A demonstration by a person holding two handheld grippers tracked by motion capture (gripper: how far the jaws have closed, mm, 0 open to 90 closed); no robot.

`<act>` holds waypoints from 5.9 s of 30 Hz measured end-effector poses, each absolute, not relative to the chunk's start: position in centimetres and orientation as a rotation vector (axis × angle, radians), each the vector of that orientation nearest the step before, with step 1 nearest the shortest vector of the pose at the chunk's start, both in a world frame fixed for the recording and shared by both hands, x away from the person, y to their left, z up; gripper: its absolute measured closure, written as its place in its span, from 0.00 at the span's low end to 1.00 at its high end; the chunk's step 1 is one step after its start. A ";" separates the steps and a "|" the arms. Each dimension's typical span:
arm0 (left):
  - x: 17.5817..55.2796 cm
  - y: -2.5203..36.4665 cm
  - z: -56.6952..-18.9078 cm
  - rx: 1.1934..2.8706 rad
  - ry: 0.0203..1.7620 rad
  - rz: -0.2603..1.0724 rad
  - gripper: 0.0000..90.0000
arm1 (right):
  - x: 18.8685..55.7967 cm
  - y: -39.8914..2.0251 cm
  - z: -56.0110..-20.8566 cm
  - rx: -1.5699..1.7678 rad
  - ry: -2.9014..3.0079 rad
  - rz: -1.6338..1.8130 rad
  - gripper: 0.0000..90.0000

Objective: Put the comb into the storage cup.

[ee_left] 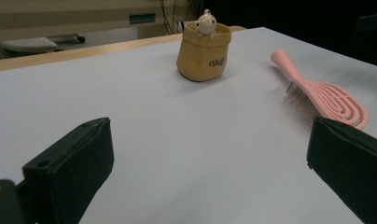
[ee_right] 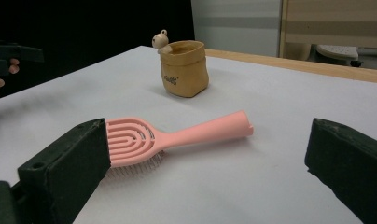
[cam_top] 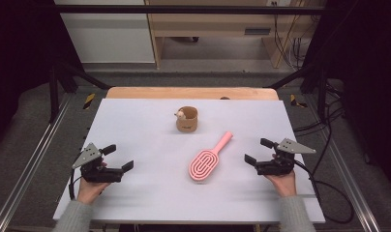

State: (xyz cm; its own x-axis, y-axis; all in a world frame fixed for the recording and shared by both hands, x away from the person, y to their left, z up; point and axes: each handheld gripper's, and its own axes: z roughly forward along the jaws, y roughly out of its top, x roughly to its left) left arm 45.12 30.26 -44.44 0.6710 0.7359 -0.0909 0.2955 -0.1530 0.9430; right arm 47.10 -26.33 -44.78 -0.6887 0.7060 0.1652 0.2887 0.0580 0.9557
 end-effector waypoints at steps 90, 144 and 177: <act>45.6 30.3 -45.0 1.766 0.873 0.473 0.01 | 51.7 -17.9 -43.4 0.961 2.197 1.357 1.00; 45.6 30.2 -45.1 1.774 0.870 0.475 0.01 | 57.2 -15.6 -46.0 1.029 2.334 1.048 1.00; 45.6 30.3 -45.1 1.774 0.874 0.476 0.01 | 55.6 -16.8 -45.7 1.052 2.401 0.973 1.00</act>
